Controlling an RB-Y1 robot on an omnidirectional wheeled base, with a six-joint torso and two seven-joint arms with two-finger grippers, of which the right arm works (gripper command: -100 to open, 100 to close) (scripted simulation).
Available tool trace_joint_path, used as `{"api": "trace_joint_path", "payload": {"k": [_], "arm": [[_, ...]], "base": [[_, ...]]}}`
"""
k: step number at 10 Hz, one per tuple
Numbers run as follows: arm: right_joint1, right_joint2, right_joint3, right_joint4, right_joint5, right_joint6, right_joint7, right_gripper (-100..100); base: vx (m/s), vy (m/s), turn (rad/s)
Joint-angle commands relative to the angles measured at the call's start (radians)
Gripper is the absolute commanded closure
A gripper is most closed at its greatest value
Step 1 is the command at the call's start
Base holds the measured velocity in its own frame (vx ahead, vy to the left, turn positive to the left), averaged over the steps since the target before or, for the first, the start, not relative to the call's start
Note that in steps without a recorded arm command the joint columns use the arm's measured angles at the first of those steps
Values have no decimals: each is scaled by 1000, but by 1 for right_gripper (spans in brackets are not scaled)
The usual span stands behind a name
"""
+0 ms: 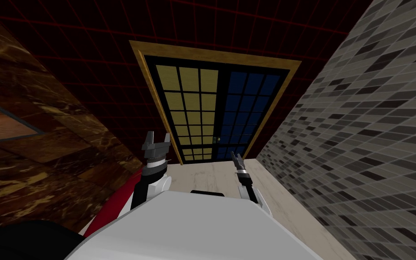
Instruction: Pull the door open
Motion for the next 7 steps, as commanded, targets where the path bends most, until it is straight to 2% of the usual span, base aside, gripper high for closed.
{"api": "trace_joint_path", "payload": {"k": [1, 2, 3, 7], "arm": [[-16, 1, -6, 50, 16, -16, 40, -100], [-27, 2, -10, 78, 26, -23, 63, -100], [-27, 2, -10, 84, 26, -23, 63, -100], [-68, 9, -24, 200, 64, -53, 152, -100]], "base": [[101, -5, -14], [84, -5, -15], [59, 7, -4], [84, 14, -16]]}}
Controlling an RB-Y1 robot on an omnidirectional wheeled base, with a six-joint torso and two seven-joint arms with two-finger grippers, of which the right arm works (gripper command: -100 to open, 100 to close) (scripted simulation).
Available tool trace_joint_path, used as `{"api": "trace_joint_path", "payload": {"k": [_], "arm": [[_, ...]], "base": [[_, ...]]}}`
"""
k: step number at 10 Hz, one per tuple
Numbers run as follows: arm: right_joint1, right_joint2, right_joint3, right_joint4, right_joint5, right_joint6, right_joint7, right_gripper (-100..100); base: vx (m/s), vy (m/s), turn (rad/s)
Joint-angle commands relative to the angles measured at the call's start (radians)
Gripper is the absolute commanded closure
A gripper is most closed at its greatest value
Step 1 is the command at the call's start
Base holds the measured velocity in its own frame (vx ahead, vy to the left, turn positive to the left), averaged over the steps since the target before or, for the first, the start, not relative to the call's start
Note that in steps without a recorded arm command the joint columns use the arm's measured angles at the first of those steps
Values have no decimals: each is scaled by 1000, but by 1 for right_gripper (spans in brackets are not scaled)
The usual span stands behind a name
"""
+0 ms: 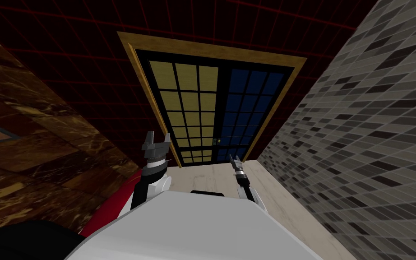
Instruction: Pull the door open
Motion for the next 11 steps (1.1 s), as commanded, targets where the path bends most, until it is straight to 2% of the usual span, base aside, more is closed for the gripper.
{"api": "trace_joint_path", "payload": {"k": [1, 11], "arm": [[-14, 5, -4, 44, 16, -12, 40, -100], [-109, 36, -35, 304, 102, -79, 240, -100]], "base": [[98, 14, -16], [100, 1, -15]]}}
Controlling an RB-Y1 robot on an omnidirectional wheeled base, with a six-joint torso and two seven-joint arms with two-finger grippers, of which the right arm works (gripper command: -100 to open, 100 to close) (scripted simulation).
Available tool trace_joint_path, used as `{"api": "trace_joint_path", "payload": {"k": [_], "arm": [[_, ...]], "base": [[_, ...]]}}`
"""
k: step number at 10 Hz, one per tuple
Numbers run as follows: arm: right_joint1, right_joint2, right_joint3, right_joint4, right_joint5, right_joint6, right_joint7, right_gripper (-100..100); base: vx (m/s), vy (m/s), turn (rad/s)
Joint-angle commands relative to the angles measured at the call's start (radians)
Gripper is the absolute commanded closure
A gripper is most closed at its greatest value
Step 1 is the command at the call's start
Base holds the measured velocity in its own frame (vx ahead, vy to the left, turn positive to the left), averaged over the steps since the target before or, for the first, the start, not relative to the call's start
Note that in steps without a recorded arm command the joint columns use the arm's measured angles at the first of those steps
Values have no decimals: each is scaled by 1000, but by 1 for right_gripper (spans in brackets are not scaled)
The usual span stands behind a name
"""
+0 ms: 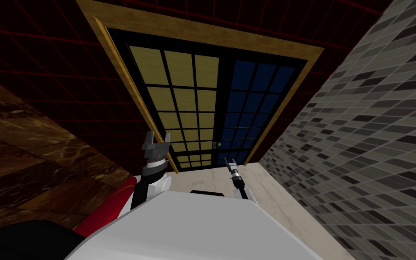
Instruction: Pull the door open
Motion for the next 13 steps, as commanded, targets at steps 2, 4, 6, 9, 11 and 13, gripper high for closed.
{"api": "trace_joint_path", "payload": {"k": [2, 4, 6, 9, 11, 13], "arm": [[-25, 9, -9, 67, 18, -21, 48, -100], [-41, 17, -14, 109, 32, -31, 81, -100], [-56, 25, -18, 147, 45, -41, 110, -100], [-83, 42, -26, 212, 67, -58, 161, -100], [-98, 53, -29, 246, 78, -67, 188, -100], [-119, 69, -34, 288, 92, -78, 223, -100]], "base": [[85, -7, -15], [100, 4, -13], [99, -8, -13], [108, -4, -14], [112, -30, -14], [164, -20, -17]]}}
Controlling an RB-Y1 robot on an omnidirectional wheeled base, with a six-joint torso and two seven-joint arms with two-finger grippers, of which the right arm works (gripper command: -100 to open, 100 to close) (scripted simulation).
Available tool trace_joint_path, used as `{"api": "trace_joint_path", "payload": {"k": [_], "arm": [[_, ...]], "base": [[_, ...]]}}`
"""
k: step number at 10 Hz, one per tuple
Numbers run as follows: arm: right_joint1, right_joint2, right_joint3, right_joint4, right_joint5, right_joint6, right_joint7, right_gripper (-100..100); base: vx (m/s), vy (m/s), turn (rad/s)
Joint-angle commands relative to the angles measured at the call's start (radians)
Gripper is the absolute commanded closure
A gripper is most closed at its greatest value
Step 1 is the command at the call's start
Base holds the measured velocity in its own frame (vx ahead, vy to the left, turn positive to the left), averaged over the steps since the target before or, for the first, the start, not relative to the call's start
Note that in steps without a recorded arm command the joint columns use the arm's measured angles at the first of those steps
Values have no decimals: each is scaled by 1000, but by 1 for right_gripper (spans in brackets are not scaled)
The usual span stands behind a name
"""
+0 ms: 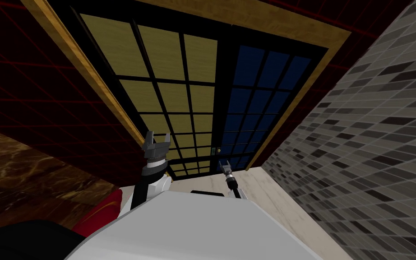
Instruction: Pull the door open
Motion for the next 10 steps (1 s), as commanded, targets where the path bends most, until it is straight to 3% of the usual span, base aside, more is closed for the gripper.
{"api": "trace_joint_path", "payload": {"k": [1, 2, 5, 6, 7, 8, 10], "arm": [[0, 0, 0, 0, 0, 0, 0, -100], [22, -27, -12, 21, -2, 0, 8, -100], [26, -32, -14, 25, -3, 1, 10, -100], [49, -62, -30, 50, -8, 2, 17, -100], [55, -70, -35, 57, -10, 3, 20, -100], [74, -91, -50, 81, -15, 4, 27, -100], [81, -99, -56, 89, -17, 5, 30, -100]], "base": [[83, -14, 2], [-83, 41, -18], [-105, 33, -8], [-133, 57, -4], [-179, 64, -25], [-186, 46, -22], [-109, 35, -5]]}}
